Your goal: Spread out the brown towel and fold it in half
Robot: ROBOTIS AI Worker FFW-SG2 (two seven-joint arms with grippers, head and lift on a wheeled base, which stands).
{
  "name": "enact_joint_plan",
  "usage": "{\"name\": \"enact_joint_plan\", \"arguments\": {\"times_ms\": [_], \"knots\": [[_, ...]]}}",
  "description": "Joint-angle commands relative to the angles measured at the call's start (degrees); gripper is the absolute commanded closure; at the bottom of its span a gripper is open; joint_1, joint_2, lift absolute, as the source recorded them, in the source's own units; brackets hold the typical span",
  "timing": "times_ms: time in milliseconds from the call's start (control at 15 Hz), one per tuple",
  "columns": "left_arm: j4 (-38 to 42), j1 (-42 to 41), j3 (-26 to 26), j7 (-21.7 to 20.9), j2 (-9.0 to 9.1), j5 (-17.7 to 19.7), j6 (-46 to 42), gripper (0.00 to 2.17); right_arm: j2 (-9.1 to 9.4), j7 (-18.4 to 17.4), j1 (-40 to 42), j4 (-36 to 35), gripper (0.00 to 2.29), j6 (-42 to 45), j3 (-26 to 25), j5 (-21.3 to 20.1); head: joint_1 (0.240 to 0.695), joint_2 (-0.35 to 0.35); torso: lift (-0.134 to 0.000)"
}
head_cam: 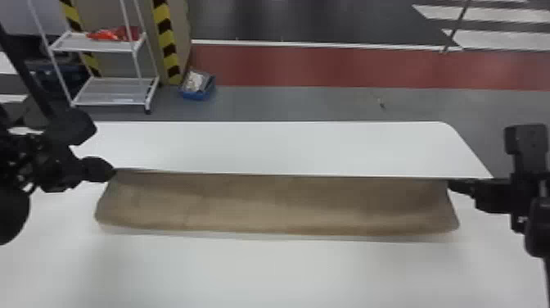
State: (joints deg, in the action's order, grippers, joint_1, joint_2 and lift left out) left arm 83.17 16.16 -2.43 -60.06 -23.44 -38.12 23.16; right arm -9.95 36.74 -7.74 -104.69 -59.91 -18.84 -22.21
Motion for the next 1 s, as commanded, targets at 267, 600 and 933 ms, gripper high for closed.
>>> {"name": "enact_joint_plan", "arguments": {"times_ms": [267,600,933], "knots": [[-0.2,0.2,0.7,0.2,0.06,-0.5,0.2,1.51,-0.15,-0.3,-3.2,4.1,1.32,0.2,1.3,-1.2,0.695,-0.057,-0.128],[-0.1,-0.8,1.2,2.1,0.33,-0.7,0.0,1.35,0.02,-2.5,-4.2,7.0,0.90,0.7,3.6,-2.4,0.695,-0.053,-0.128],[0.9,-2.8,0.8,7.2,0.68,0.2,0.0,0.09,0.37,-5.9,-4.1,7.2,0.24,0.4,4.2,-2.1,0.695,-0.052,-0.128]]}}
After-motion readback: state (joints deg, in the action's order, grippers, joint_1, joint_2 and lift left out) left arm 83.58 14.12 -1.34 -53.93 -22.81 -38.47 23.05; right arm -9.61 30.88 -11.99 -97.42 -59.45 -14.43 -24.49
